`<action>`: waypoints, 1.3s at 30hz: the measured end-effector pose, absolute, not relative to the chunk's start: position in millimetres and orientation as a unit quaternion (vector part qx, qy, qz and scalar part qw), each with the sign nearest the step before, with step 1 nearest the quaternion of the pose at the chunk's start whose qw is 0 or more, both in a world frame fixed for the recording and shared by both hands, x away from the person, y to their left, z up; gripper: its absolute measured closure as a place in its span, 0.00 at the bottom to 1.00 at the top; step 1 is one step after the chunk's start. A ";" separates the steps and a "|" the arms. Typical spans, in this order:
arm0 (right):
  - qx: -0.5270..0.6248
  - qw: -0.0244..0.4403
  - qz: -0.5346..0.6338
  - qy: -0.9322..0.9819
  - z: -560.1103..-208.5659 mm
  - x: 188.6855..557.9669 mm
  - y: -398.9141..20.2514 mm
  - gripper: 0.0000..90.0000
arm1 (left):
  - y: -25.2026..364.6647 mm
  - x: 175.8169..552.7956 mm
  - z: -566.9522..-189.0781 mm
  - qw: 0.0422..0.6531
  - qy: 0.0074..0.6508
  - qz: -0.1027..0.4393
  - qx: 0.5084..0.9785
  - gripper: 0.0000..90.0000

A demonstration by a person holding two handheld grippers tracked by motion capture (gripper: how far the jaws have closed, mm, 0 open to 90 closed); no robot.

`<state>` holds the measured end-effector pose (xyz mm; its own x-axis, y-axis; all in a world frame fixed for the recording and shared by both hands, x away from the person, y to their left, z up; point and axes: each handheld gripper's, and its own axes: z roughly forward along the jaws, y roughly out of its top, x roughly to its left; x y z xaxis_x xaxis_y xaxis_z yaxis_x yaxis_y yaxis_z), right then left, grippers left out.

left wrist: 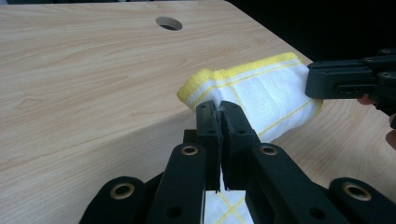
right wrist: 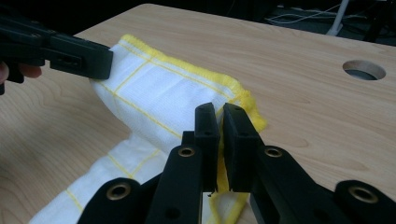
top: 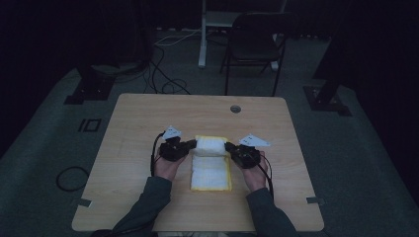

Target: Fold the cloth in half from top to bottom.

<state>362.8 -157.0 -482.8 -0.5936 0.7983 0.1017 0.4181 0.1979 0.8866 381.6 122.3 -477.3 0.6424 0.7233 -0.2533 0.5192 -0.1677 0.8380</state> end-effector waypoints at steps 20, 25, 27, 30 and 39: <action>0.397 0.199 0.478 0.758 -488.9 349.3 -156.1 0.95 | 123.9 363.4 -484.1 0.501 0.407 0.099 0.757 0.98; 0.398 0.196 0.480 0.757 -489.9 344.1 -156.4 0.95 | 125.3 359.7 -484.9 0.504 0.408 0.095 0.755 0.98; 0.397 0.196 0.481 0.757 -489.9 342.1 -156.1 0.95 | 126.0 358.1 -484.9 0.504 0.408 0.096 0.755 0.98; 0.395 0.196 0.482 0.758 -489.9 339.9 -155.3 0.95 | 126.8 356.3 -485.9 0.504 0.408 0.095 0.755 0.98; 0.397 0.191 0.480 0.759 -494.6 334.9 -155.6 0.95 | 127.7 349.8 -489.6 0.503 0.407 0.089 0.757 0.98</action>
<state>334.9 -155.6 -494.6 -0.6119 0.7856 0.0916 0.4196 0.2243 0.8795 349.8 127.7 -489.6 0.6523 0.7062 -0.2753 0.5268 -0.1612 0.8346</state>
